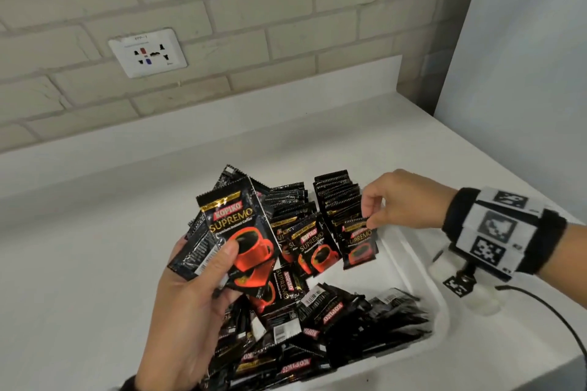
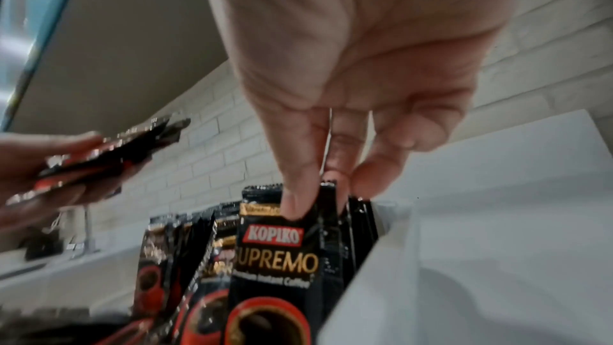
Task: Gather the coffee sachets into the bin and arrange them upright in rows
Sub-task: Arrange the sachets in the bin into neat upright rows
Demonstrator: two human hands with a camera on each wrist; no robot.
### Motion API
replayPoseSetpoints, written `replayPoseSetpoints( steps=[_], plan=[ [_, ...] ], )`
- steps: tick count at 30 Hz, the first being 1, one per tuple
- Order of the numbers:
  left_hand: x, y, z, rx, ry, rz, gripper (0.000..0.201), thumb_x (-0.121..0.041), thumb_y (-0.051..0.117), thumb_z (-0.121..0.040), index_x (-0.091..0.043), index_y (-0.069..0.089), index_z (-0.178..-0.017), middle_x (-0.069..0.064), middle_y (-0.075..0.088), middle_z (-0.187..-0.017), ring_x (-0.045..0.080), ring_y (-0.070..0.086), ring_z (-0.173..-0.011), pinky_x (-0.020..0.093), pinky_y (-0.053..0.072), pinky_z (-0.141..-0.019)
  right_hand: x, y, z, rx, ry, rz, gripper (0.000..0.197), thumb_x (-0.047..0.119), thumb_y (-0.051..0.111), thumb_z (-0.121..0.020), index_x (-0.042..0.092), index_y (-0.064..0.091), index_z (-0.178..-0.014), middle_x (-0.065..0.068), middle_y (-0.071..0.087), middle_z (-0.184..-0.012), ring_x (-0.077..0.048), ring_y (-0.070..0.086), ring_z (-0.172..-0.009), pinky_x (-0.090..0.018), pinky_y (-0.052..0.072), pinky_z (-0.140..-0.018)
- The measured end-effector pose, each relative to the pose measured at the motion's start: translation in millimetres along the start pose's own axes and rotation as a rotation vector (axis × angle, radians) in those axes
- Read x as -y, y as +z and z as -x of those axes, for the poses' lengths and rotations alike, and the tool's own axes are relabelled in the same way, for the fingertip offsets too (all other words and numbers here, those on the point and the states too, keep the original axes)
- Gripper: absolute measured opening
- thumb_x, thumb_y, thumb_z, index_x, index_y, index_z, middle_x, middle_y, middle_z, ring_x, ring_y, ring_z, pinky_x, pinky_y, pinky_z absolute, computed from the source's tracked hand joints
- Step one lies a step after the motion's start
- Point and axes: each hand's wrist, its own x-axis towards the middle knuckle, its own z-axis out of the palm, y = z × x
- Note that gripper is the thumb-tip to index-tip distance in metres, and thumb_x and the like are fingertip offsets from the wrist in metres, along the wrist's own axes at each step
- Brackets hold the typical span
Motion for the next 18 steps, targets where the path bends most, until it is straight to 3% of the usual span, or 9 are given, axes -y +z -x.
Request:
replayPoseSetpoints(
  steps=[2, 5, 8, 11, 13, 18],
  plan=[
    [1.1, -1.6, -0.4, 0.004, 0.003, -0.005, 0.07, -0.021, 0.078, -0.056, -0.001, 0.056, -0.119, 0.007, 0.074, -0.084, 0.016, 0.071, -0.065, 0.02, 0.049, -0.042, 3.9, -0.6, -1.8, -0.012, 0.005, 0.085, 0.011, 0.025, 0.068, -0.082, 0.03, 0.059, -0.077, 0.01, 0.062, -0.083, -0.01, 0.058, -0.082, -0.023, 0.044, -0.068],
    [2.2, -3.2, -0.1, 0.002, -0.009, 0.017, 0.059, -0.013, 0.066, -0.064, 0.0, 0.055, -0.121, 0.007, 0.074, -0.084, 0.015, 0.07, -0.064, 0.02, 0.049, -0.041, 7.4, -3.7, -3.5, -0.073, -0.006, 0.133, 0.004, 0.026, 0.065, -0.084, 0.027, 0.062, -0.086, 0.011, 0.06, -0.084, -0.009, 0.056, -0.081, -0.014, 0.035, -0.058],
    [5.5, -1.9, -0.7, 0.005, -0.018, 0.002, 0.071, -0.022, 0.077, -0.056, 0.0, 0.055, -0.12, 0.008, 0.074, -0.085, 0.017, 0.071, -0.066, 0.021, 0.05, -0.043, 7.4, -1.7, -6.0, -0.083, -0.013, 0.187, 0.01, 0.028, 0.064, -0.084, 0.025, 0.063, -0.094, 0.013, 0.056, -0.086, -0.008, 0.054, -0.081, -0.013, 0.033, -0.056],
    [5.0, 1.5, -1.4, 0.02, -0.024, -0.011, 0.07, -0.018, 0.07, -0.054, 0.0, 0.056, -0.12, 0.008, 0.074, -0.085, 0.018, 0.071, -0.067, 0.023, 0.051, -0.044, 6.3, 0.8, -6.1, -0.082, -0.002, 0.229, 0.014, 0.03, 0.063, -0.085, 0.026, 0.061, -0.098, 0.014, 0.051, -0.085, -0.008, 0.051, -0.081, -0.015, 0.032, -0.055],
    [5.8, 2.6, -1.4, 0.046, -0.024, -0.025, 0.079, -0.022, 0.072, -0.046, 0.001, 0.055, -0.12, 0.009, 0.074, -0.085, 0.018, 0.071, -0.066, 0.023, 0.051, -0.043, 4.6, 0.6, -5.2, -0.092, 0.005, 0.244, 0.015, 0.03, 0.063, -0.085, 0.026, 0.06, -0.099, 0.014, 0.05, -0.085, -0.009, 0.051, -0.082, -0.016, 0.031, -0.055],
    [8.5, 3.8, -1.6, 0.08, -0.053, -0.063, 0.101, -0.024, 0.089, -0.032, 0.004, 0.052, -0.122, 0.014, 0.072, -0.089, 0.02, 0.07, -0.061, 0.022, 0.049, -0.04, 2.5, 0.6, -0.7, -0.092, -0.011, 0.283, 0.019, 0.03, 0.06, -0.086, 0.026, 0.058, -0.104, 0.013, 0.052, -0.09, -0.01, 0.052, -0.086, -0.023, 0.037, -0.06]
  ],
)
